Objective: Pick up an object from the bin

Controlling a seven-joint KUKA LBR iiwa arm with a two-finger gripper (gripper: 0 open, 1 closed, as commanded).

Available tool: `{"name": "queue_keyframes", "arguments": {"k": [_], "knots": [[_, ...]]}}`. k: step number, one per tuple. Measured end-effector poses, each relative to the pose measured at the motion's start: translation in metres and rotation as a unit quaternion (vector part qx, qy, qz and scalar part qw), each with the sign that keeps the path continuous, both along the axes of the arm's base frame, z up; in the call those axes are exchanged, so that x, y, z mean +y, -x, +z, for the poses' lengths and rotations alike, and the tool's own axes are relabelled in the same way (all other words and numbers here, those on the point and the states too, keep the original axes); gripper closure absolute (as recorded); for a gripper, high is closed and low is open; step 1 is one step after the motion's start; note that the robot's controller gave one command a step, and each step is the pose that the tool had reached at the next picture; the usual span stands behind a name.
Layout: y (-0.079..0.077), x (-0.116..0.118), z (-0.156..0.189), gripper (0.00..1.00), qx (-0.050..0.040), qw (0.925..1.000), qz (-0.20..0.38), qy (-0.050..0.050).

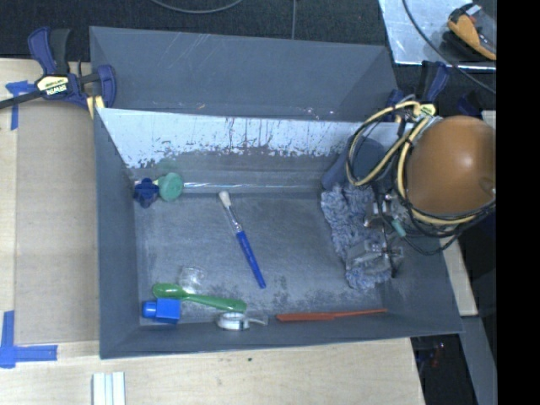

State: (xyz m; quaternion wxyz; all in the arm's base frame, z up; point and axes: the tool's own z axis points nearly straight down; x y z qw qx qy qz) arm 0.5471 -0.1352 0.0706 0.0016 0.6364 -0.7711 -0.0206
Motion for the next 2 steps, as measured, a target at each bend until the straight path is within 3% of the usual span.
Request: {"name": "queue_keyframes", "arguments": {"k": [2], "knots": [[0.002, -0.003, 0.048, 1.00, 0.0020, 1.0000, 0.000, 0.001]]}}
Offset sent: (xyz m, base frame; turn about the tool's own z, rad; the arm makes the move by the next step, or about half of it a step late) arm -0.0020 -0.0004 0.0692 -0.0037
